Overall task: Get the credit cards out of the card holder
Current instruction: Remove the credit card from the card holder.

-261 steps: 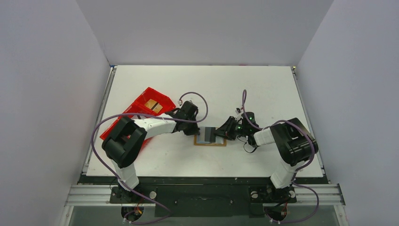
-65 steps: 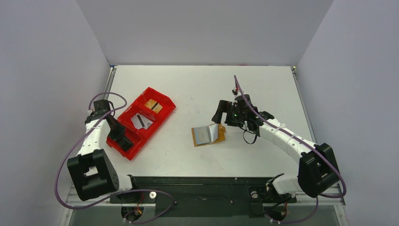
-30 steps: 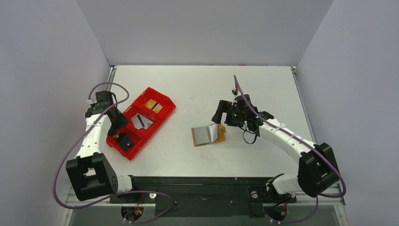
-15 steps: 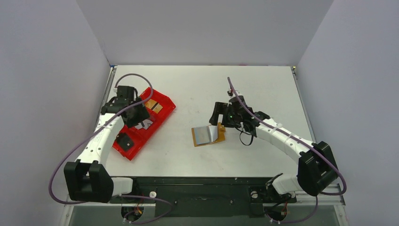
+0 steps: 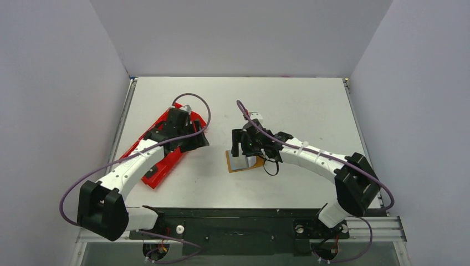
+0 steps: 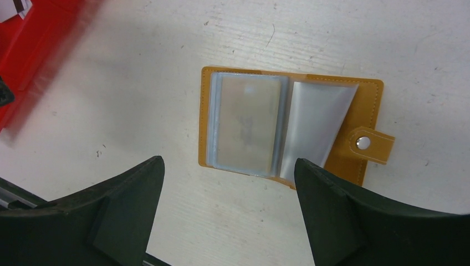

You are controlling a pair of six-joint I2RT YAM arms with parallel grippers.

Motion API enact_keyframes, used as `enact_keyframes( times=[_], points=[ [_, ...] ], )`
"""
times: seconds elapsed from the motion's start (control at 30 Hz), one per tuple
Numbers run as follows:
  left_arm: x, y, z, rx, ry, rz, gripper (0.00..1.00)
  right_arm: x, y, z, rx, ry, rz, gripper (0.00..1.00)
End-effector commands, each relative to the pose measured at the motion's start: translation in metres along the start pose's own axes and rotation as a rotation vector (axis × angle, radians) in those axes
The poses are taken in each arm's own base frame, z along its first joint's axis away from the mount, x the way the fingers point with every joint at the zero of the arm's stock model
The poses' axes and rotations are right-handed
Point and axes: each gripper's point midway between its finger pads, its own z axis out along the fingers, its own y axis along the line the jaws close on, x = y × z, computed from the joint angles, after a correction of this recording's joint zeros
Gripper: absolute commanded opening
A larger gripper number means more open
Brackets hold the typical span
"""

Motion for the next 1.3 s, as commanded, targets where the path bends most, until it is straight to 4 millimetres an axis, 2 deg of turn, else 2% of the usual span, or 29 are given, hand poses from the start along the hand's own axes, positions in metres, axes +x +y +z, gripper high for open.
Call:
enact_keyframes(
  times=[0.0,0.13,0.4,0.77,1.27],
  points=[
    [-0.003,-0.032,0.009,0.115,-0.034,0.006,0.57,-0.007,0.010,0.009,0.039,-0.023,-0.004,0.82],
    [0.002,-0.035,0.016,0.126,-0.021,0.007,0.57,-0.002,0.009,0.023,0.057,0.003,-0.001,0.81],
    [0.002,-0.036,0.019,0.131,-0.012,0.014,0.57,0.010,0.004,0.047,0.090,0.054,-0.014,0.71],
    [0.008,-0.033,0.027,0.121,0.014,0.010,0.57,0.031,-0.008,0.060,0.108,0.090,-0.002,0.63],
    [0.010,-0.033,0.037,0.107,0.036,-0.002,0.57,0.050,-0.021,0.073,0.099,0.130,0.025,0.51]
  ],
)
